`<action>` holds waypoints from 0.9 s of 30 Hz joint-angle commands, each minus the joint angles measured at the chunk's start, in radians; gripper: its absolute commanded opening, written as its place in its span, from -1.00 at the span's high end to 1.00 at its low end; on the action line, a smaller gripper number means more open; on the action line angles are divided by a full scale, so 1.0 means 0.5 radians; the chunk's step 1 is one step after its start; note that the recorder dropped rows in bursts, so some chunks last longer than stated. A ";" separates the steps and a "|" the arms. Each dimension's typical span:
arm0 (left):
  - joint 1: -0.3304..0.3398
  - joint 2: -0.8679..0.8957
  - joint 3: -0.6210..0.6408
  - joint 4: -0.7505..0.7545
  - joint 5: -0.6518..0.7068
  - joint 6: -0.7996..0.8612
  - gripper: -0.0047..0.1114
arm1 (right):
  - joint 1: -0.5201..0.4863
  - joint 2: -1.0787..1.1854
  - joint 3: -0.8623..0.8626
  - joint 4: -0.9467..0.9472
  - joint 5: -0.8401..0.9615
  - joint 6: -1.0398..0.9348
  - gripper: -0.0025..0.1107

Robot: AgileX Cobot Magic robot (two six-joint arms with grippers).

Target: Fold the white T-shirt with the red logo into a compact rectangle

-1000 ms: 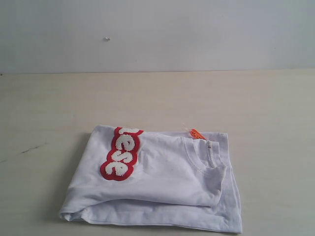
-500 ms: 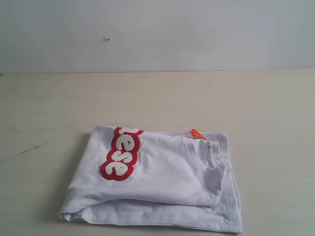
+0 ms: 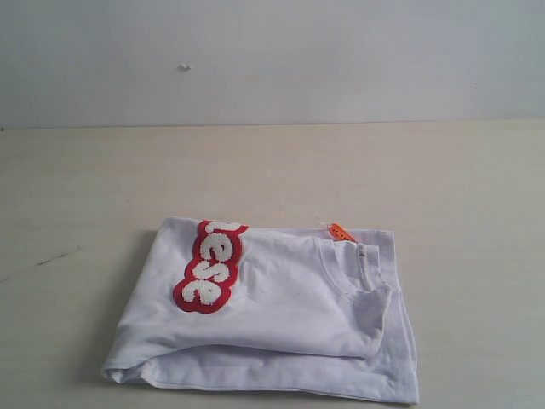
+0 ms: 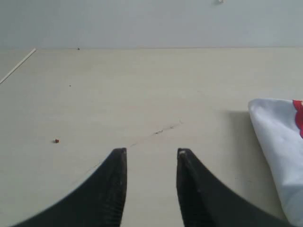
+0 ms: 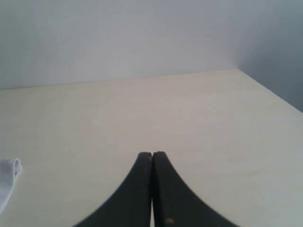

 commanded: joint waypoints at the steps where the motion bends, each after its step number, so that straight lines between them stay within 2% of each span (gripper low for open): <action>1: 0.001 -0.013 0.006 -0.008 -0.017 0.000 0.29 | -0.008 -0.013 0.008 -0.019 0.026 -0.062 0.96; 13: 0.001 -0.013 0.006 -0.008 -0.017 0.000 0.29 | -0.008 -0.013 0.008 -0.008 0.088 -0.048 0.96; 17: 0.001 -0.013 0.006 -0.008 -0.017 0.000 0.29 | -0.008 -0.013 0.008 0.177 0.111 0.019 0.96; 27: 0.001 -0.013 0.006 -0.008 -0.017 0.000 0.29 | -0.008 -0.013 0.008 0.080 0.090 0.003 0.96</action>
